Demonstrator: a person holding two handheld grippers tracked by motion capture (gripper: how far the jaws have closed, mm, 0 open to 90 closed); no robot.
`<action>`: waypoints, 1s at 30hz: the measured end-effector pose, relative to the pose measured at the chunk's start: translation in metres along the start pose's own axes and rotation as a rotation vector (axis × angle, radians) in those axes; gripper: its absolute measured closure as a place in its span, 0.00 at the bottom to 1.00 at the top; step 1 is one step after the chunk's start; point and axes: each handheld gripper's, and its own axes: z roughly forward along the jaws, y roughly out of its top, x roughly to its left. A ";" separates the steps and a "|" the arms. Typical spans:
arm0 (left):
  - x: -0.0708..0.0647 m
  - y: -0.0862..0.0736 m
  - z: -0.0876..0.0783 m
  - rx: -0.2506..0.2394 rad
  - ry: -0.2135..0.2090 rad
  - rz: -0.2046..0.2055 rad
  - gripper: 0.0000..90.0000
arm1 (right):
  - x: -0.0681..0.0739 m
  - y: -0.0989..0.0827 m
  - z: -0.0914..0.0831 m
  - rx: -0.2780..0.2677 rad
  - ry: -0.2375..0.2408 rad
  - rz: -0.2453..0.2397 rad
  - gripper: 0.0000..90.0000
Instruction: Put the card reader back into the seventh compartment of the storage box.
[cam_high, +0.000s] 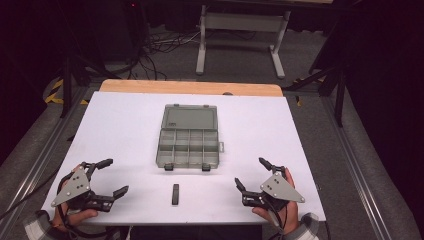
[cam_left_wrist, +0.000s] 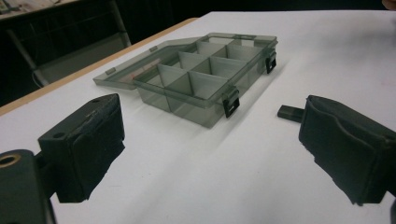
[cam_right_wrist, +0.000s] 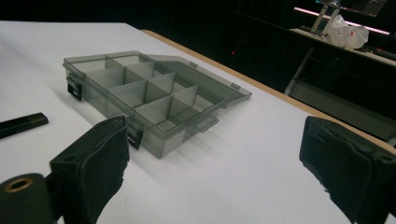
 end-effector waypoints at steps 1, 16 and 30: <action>0.000 -0.001 0.003 0.013 -0.001 0.005 0.08 | 0.002 -0.001 0.000 -0.002 0.005 -0.007 0.10; 0.000 -0.005 0.007 0.036 -0.027 0.008 0.08 | 0.006 0.001 0.005 0.013 0.032 -0.033 0.11; -0.001 -0.005 0.009 0.045 -0.039 0.022 0.08 | 0.004 0.007 0.007 0.006 0.061 -0.048 0.10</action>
